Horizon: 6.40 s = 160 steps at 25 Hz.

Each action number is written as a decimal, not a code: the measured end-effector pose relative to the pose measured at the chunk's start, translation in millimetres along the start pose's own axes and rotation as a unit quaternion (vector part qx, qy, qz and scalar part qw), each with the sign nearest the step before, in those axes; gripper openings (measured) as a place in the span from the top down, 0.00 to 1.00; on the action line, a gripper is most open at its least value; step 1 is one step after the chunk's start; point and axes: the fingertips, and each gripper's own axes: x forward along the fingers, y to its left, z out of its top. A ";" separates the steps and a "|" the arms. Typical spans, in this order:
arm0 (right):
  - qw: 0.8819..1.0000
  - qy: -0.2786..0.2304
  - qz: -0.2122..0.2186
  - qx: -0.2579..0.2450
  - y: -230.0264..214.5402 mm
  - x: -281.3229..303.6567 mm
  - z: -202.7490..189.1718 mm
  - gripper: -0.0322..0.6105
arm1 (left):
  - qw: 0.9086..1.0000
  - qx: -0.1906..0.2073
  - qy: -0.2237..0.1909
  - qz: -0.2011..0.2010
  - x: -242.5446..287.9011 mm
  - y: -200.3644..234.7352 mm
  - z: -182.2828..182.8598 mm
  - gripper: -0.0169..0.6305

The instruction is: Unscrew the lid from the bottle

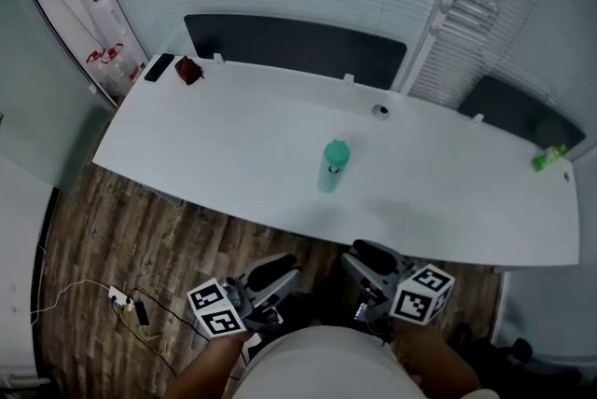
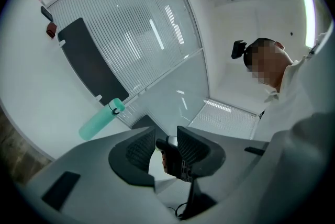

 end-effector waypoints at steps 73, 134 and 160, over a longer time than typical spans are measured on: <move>0.935 0.170 -0.058 -0.305 -135.2 159.2 77.6 0.47 | 0.877 0.361 0.317 0.012 180.1 230.6 -18.3 0.48; 0.932 0.168 -0.080 -0.311 -133.2 157.9 69.2 0.47 | 0.872 0.377 0.301 0.081 163.0 236.4 -22.3 0.52; 0.929 0.170 -0.098 -0.315 -134.7 158.5 69.8 0.48 | 0.873 0.382 0.292 0.088 159.6 237.1 -18.8 0.54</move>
